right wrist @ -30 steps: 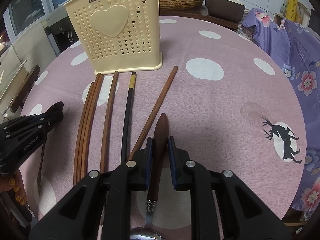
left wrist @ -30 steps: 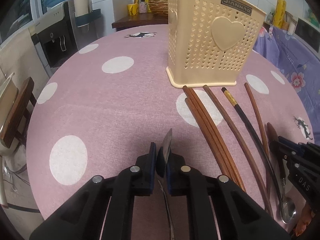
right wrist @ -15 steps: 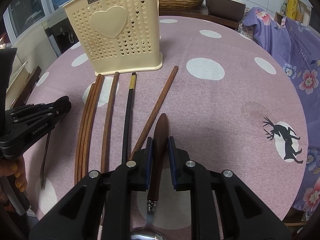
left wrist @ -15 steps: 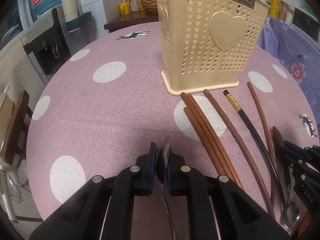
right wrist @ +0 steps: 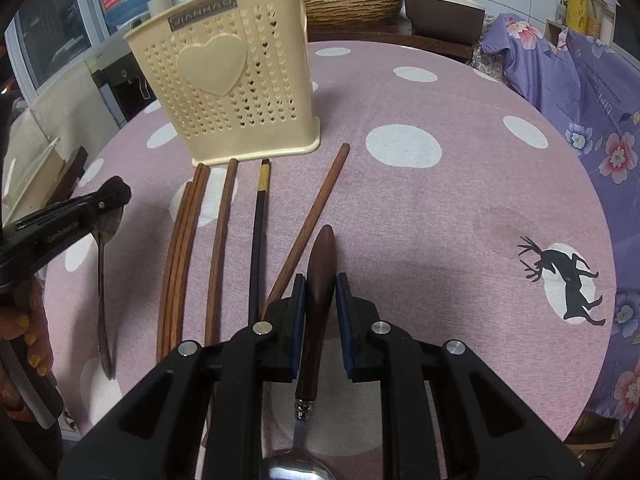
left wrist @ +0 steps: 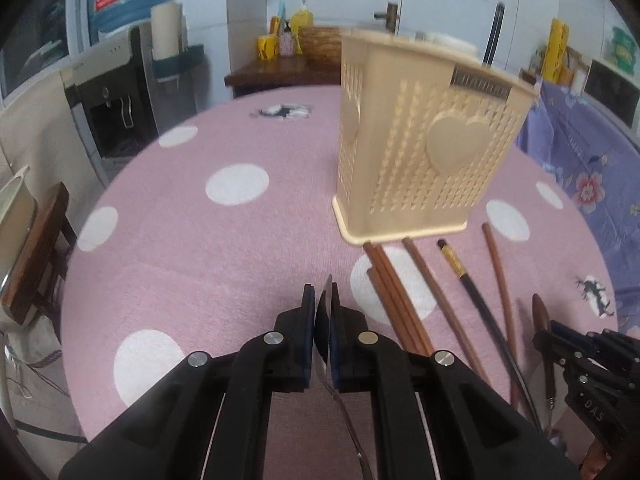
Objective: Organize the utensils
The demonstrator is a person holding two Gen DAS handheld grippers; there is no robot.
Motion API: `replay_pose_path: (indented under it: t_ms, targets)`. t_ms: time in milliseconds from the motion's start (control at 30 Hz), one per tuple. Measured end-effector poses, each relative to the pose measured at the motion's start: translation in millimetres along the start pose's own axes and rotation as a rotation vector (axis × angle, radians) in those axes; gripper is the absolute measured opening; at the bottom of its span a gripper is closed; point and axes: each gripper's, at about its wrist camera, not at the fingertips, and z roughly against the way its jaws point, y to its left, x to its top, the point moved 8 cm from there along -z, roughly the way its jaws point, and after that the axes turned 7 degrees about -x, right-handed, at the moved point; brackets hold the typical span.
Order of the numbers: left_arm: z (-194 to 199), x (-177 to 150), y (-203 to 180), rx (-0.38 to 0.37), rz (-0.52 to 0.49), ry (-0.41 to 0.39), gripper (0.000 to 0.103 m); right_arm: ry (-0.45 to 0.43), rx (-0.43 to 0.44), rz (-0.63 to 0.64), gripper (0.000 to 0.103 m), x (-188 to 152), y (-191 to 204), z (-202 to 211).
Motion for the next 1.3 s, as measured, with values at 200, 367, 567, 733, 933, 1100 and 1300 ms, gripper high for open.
replay_pose_path:
  t_ms: [200, 367, 567, 733, 933, 1100, 1300]
  targets:
    - [41, 19, -5, 0.005, -0.006, -0.127, 0.007, -0.078, 0.041, -0.02, 0.016, 12, -9, 34]
    - [65, 28, -7, 0.011, -0.021, -0.2, 0.003, -0.157, 0.064, -0.021, 0.016, 21, -20, 69]
    - [55, 23, 1, 0.003, 0.007, -0.169, 0.002, -0.18, 0.076, -0.042, 0.016, 22, -30, 82]
    - [45, 15, 21, 0.03, 0.054, -0.126, 0.004, -0.191, 0.082, -0.04, 0.016, 20, -29, 87]
    - [11, -5, 48, 0.013, 0.133, -0.048, 0.045, -0.2, 0.076, -0.038, 0.016, 18, -29, 90]
    - [-10, -16, 58, -0.047, 0.158, -0.006, 0.044, -0.2, 0.076, -0.033, 0.016, 17, -27, 90]
    - [-11, -21, 55, -0.117, 0.12, 0.008, 0.038, -0.19, 0.079, -0.033, 0.016, 16, -25, 86]
